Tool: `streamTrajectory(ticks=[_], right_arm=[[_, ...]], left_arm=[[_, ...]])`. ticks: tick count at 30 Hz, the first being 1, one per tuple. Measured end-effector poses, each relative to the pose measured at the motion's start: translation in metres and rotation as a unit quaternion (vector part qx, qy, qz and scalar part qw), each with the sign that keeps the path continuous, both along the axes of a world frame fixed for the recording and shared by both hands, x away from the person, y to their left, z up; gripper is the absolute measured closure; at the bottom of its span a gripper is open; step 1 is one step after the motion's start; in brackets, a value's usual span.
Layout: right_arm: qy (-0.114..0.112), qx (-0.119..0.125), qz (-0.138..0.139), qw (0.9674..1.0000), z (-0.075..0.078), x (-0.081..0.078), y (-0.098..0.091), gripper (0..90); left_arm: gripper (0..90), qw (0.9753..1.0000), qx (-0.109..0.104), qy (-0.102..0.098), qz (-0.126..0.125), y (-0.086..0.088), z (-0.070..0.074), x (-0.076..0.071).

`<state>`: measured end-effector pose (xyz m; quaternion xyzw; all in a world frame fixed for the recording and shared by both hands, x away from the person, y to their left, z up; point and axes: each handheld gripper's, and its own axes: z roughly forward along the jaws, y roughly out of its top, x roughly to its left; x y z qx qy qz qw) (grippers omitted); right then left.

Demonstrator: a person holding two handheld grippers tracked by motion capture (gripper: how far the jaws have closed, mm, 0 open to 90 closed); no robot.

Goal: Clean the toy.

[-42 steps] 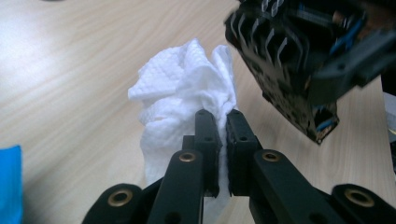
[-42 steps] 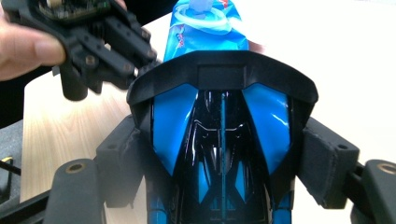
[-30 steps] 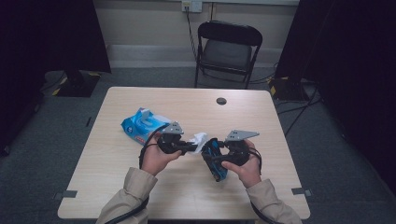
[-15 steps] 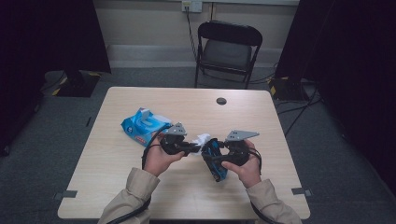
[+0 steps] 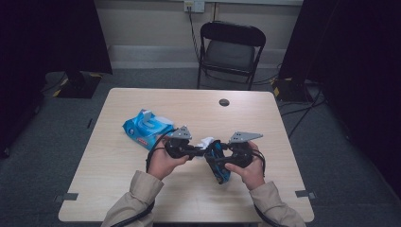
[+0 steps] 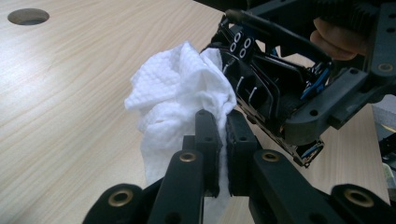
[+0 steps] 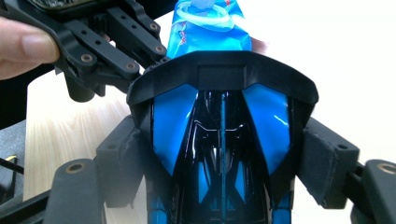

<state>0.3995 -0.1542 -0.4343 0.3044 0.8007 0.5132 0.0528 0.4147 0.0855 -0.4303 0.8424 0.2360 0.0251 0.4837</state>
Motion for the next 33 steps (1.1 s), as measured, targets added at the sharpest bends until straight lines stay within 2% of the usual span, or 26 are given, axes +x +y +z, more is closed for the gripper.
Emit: streamTrajectory(ticks=[10,20,27,31,33], right_arm=[[0.003,0.011,-0.005,0.9999,0.002,0.001,-0.002,25.5],[0.004,0.015,-0.01,0.9998,0.004,0.002,-0.003,25.5],[0.003,0.015,-0.025,0.9996,0.005,0.003,-0.005,25.6],[0.001,0.015,-0.033,0.9994,0.005,0.004,-0.006,25.5],[0.0,0.017,-0.037,0.9992,0.005,0.004,-0.006,25.5]], left_arm=[[85.7,0.9999,0.004,0.01,-0.011,-0.008,-0.013,-0.005],[85.6,0.9992,0.009,0.026,-0.029,-0.019,-0.032,-0.014],[85.6,0.9979,0.017,0.038,-0.049,-0.032,-0.046,-0.024],[85.6,0.9966,0.033,0.041,-0.064,-0.037,-0.051,-0.028],[85.6,0.9964,0.035,0.04,-0.066,-0.039,-0.053,-0.03]])
